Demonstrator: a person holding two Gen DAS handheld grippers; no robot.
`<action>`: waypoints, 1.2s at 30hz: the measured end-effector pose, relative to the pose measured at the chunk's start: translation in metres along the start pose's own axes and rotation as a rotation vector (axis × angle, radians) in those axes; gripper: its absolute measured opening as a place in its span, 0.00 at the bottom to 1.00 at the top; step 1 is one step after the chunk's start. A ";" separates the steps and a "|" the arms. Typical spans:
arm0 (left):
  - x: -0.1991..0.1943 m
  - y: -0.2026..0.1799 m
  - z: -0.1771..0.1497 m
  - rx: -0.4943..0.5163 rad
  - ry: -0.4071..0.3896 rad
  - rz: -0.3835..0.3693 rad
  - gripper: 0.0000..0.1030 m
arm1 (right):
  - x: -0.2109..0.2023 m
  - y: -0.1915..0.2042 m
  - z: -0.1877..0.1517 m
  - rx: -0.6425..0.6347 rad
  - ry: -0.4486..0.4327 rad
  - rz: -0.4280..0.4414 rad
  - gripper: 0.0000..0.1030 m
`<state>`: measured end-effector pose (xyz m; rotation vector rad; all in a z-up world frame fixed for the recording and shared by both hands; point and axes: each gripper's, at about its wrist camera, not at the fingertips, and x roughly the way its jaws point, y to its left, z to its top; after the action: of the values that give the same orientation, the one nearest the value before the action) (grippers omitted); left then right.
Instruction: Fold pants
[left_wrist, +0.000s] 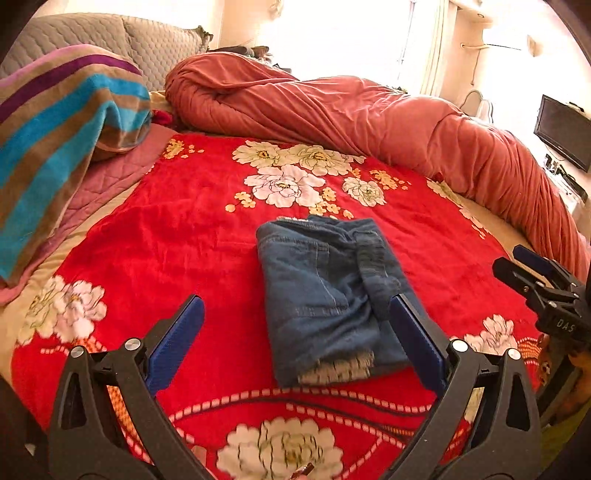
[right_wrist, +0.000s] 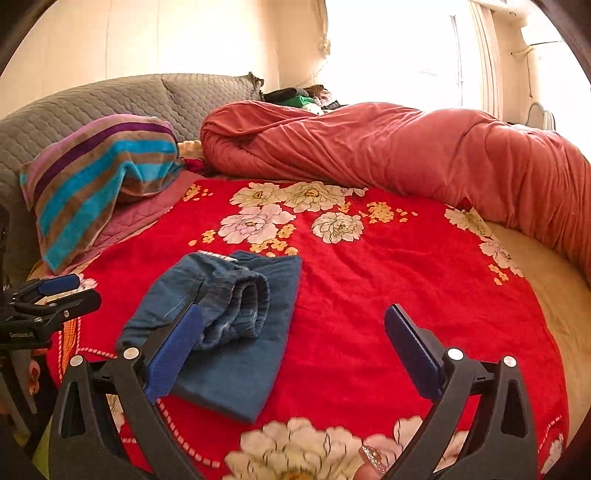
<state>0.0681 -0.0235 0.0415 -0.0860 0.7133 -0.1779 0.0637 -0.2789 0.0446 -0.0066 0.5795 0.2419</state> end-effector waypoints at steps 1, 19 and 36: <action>-0.004 -0.001 -0.004 0.001 -0.005 0.004 0.91 | -0.005 0.001 -0.003 0.001 -0.003 0.001 0.96; -0.041 -0.014 -0.051 0.044 0.039 -0.005 0.91 | -0.042 0.007 -0.040 0.023 0.036 -0.004 0.96; -0.031 0.000 -0.074 -0.005 0.117 0.013 0.91 | -0.024 0.027 -0.083 0.031 0.143 0.001 0.96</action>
<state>-0.0034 -0.0192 0.0058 -0.0762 0.8305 -0.1691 -0.0067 -0.2646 -0.0096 0.0064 0.7252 0.2347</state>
